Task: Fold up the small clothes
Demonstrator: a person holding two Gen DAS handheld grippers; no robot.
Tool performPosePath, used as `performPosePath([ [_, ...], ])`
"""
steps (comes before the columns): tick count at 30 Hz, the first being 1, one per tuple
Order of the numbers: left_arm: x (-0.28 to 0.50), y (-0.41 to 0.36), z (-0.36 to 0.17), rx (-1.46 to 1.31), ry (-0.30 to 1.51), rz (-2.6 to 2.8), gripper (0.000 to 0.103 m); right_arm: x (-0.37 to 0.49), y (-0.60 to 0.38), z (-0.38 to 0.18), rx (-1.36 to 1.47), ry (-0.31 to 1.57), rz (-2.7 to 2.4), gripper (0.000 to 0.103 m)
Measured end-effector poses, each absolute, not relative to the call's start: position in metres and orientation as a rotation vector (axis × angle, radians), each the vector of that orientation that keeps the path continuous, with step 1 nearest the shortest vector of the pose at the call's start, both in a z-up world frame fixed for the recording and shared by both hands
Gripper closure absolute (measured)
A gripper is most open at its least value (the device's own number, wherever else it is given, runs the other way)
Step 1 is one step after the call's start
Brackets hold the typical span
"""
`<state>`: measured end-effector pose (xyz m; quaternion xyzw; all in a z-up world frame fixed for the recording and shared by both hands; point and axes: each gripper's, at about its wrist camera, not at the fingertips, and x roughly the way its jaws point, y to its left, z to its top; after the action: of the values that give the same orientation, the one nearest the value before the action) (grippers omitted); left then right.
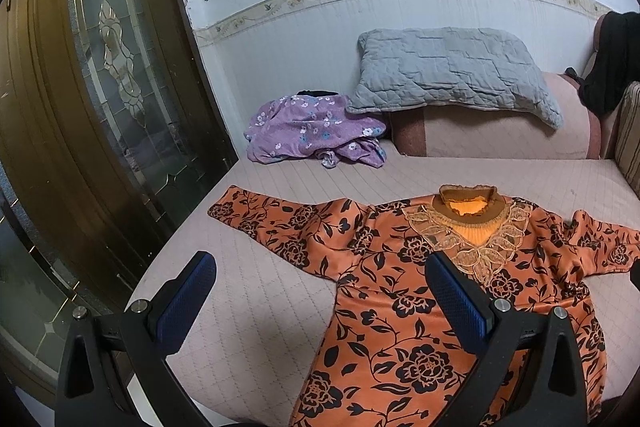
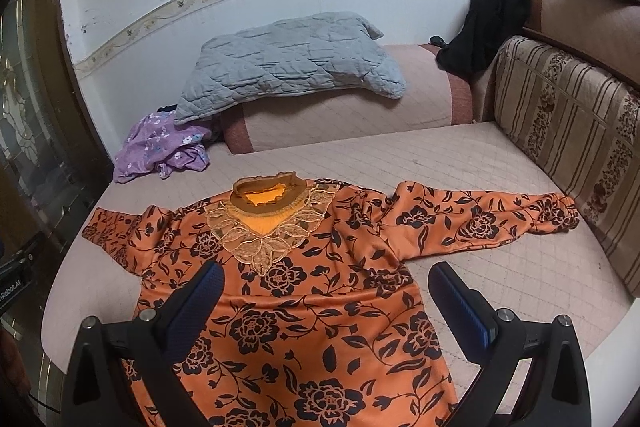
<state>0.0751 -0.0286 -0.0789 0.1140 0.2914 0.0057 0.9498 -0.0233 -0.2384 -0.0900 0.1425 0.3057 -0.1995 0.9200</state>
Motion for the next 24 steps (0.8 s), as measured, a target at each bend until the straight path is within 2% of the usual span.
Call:
performPosePath([
  [9,0.093,-0.041,-0.101,0.264,0.636,0.011,0.0,-0.017,-0.264,-0.11,0.333,0.656,-0.454,0.0],
  [15,0.115,-0.059,-0.135,0.31,0.704,0.008,0.0,-0.011,-0.31,-0.143,0.421,0.678,-0.501,0.0],
  [19,0.135,-0.072,-0.176,0.334,0.802,-0.025,0.0,-0.014,-0.361,-0.177,0.535,0.671,-0.543,0.0],
  [24,0.16,-0.088,-0.255,0.358,1.004,-0.091,0.0,-0.042,-0.453,-0.226,0.77,0.622,-0.649,0.0],
])
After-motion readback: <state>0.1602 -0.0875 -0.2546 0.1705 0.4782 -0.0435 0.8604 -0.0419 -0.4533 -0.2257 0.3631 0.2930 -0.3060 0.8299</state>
